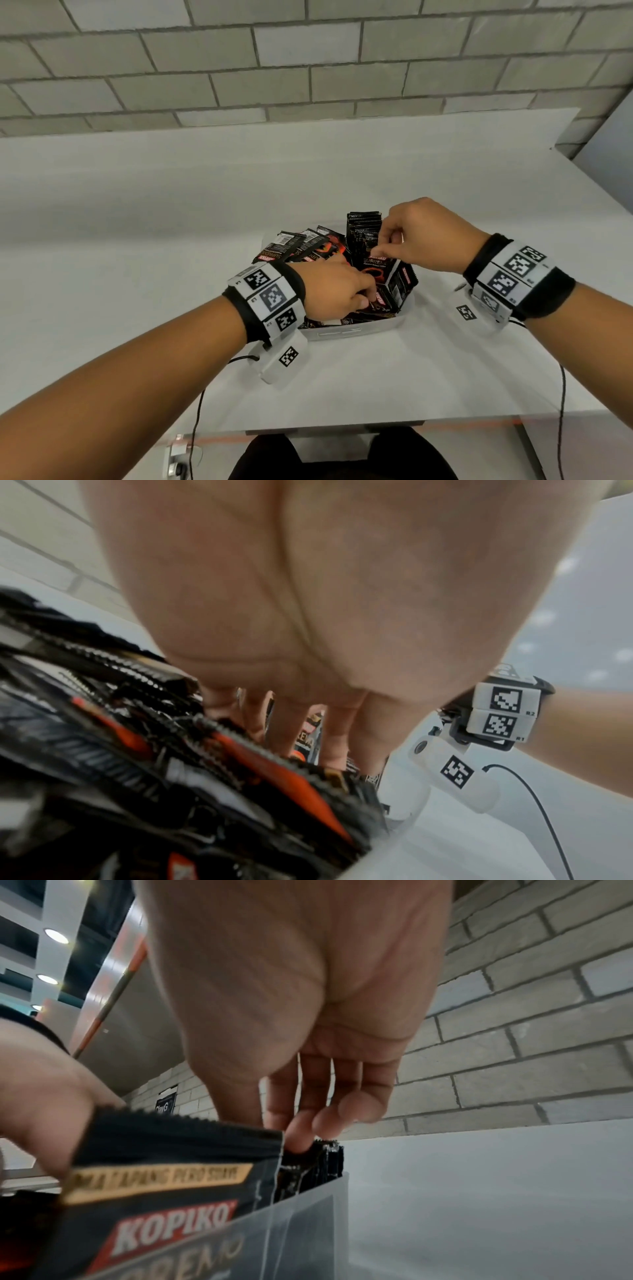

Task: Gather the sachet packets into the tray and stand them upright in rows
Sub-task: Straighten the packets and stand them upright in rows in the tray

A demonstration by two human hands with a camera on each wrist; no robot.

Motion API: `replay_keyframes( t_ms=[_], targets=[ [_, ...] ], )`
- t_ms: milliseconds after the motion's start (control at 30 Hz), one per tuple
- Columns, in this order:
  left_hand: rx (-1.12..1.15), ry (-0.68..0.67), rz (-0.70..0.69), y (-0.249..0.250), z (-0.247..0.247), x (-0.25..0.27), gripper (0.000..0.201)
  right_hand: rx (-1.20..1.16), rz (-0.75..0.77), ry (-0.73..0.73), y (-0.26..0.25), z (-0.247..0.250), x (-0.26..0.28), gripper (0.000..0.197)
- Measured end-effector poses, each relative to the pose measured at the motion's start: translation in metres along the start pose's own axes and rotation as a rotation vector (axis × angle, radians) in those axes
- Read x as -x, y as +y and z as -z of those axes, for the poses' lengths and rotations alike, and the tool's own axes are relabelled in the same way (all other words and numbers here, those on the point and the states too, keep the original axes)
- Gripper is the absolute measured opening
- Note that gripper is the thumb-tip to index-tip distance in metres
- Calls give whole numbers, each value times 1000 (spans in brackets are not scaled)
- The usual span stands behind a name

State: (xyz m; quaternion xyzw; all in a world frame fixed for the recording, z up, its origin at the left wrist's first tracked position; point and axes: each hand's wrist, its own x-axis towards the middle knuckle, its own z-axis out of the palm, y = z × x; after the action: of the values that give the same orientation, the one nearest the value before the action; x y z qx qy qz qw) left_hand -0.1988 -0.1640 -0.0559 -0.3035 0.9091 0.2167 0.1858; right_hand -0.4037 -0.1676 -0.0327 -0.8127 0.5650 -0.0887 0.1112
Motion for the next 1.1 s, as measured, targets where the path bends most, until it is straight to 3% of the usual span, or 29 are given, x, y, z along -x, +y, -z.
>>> replay_keyframes(
  t_ms=[167, 267, 367, 533, 767, 900, 1100],
  targets=[
    [-40, 55, 13, 1, -8, -2, 26, 104, -5, -153, -7, 5, 18, 34],
    [-74, 67, 44, 6, -10, -4, 27, 32, -23, -212, -7, 4, 21, 39],
    [-71, 20, 89, 9, -6, -9, 37, -39, -22, -201, -7, 3, 20, 35],
    [-117, -6, 124, 9, 5, -16, 70, -104, 55, -207, -8, 5, 16, 20],
    [-139, -95, 169, 12, 27, -27, 60, 75, 36, -306, -8, 3, 8, 24],
    [-218, -151, 169, 22, 32, -32, 55, 61, 41, -337, -8, 5, 9, 38],
    [-363, -179, 167, 23, 20, -42, 77, 54, 18, -323, -11, 5, 7, 44]
  ],
)
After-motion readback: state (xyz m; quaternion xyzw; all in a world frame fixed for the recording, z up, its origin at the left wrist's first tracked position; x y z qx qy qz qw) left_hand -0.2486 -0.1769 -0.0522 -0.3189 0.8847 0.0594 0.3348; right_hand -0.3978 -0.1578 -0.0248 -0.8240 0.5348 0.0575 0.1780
